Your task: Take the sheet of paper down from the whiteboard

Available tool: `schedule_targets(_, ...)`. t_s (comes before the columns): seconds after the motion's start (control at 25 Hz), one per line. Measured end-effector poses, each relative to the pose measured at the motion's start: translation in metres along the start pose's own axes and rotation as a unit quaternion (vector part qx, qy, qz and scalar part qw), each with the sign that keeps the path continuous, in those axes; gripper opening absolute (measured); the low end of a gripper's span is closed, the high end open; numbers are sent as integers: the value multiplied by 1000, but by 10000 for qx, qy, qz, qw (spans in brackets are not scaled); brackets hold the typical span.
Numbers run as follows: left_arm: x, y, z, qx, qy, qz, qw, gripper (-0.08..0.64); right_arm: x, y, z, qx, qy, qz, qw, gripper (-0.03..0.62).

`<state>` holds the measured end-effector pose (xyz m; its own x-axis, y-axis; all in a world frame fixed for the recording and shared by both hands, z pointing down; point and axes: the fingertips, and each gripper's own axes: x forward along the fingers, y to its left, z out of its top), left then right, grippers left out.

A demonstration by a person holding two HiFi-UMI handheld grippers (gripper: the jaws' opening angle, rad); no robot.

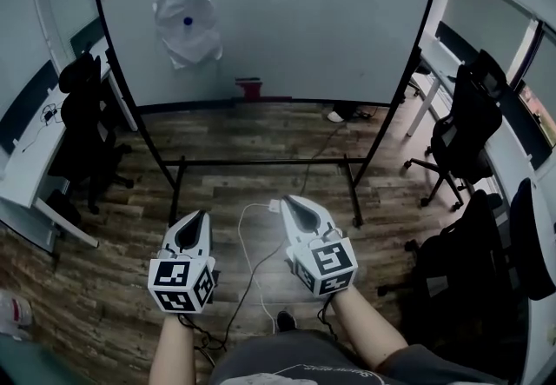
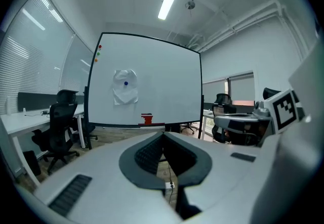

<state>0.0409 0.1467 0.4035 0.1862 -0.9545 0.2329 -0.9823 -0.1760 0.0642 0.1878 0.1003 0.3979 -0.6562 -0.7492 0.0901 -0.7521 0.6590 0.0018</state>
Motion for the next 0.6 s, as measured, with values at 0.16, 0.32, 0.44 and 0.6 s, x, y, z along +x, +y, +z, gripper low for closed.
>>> schedule_targets(0.16, 18, -12, 5, -113, -108, 121, 9998, 14, 7, -20, -2, 48, -29, 300, 9995, 23)
schedule_targets(0.32, 41, -28, 4, -58, -11, 120, 9999, 14, 15, -31, -16, 116, 91, 554, 9984, 23)
schedule_targets(0.44, 53, -34, 6, -26, 32, 133, 9999, 14, 25, -35, -26, 242, 211, 663, 9973, 23)
schedule_targets(0.6, 55, -26, 4, -165, 42, 255, 9995, 14, 37, -29, -29, 110, 300, 900, 9954, 23)
